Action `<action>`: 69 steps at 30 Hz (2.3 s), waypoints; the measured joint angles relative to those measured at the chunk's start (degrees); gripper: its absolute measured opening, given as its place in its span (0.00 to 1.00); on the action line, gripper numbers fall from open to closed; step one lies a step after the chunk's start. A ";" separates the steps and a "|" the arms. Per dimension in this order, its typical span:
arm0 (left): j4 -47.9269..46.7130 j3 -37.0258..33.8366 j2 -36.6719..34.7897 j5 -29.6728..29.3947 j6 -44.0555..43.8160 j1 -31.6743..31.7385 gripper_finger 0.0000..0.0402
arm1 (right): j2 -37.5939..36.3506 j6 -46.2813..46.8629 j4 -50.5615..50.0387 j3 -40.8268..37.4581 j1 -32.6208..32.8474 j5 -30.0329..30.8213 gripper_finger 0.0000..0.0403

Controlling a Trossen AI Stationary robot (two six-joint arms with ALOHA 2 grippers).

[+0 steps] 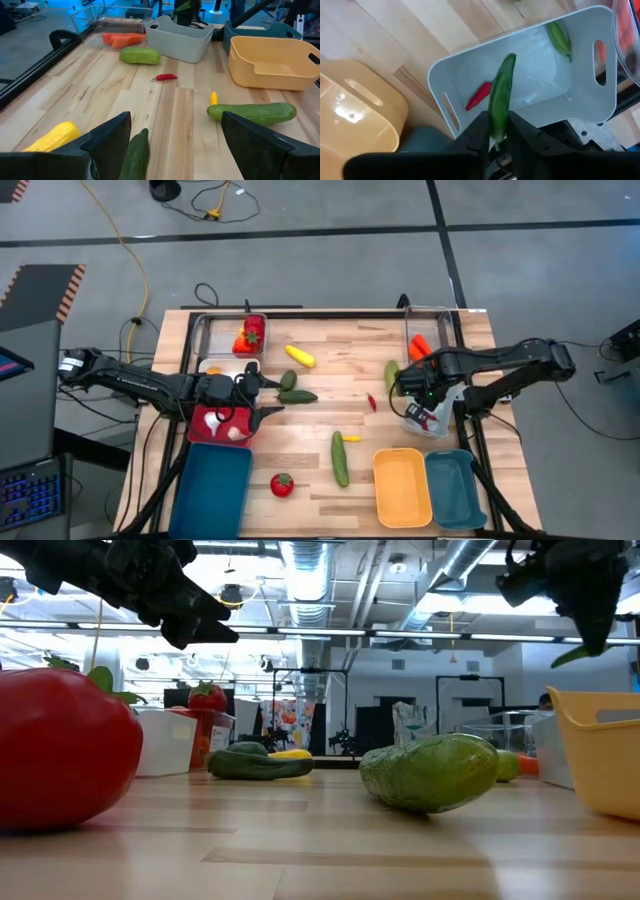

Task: Sort produce into baskets
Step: Put the right green chili into the gray bin, then put the red chili into the gray bin

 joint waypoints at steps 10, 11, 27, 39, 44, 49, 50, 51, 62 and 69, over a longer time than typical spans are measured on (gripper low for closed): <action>-0.78 0.00 0.00 0.00 0.02 0.00 0.74 | 0.82 -2.83 -0.05 0.04 -0.42 0.29 0.49; -0.82 0.00 0.00 0.00 0.09 0.00 0.74 | 0.82 -2.96 0.48 0.04 -0.42 1.06 0.51; -0.74 0.00 0.00 -0.19 0.19 0.00 0.74 | 14.66 -2.56 32.41 0.08 -1.92 10.63 0.52; -0.74 0.00 0.00 -0.20 0.15 0.00 0.74 | 32.29 -7.00 34.04 0.08 -8.34 6.83 0.51; -0.72 0.00 0.00 -0.21 0.17 0.00 0.74 | 35.72 -8.89 34.97 0.37 -9.50 5.63 0.51; -0.76 0.00 0.02 -0.20 0.18 0.00 0.74 | 36.79 -9.64 34.57 0.39 -10.24 2.65 0.47; -0.74 0.00 0.02 -0.20 0.18 0.00 0.74 | 36.84 -9.74 34.63 0.40 -10.26 2.05 0.45; -0.73 0.00 0.02 -0.18 0.18 0.00 0.74 | 36.84 -9.92 34.73 0.39 -10.26 1.65 0.42; -0.75 0.00 0.02 -0.53 0.20 0.00 0.74 | 32.95 -12.58 33.31 -0.13 -10.61 0.00 0.11; -0.76 0.00 0.02 -0.59 0.20 0.00 0.74 | 23.17 -13.15 22.81 3.68 -9.85 -3.20 0.11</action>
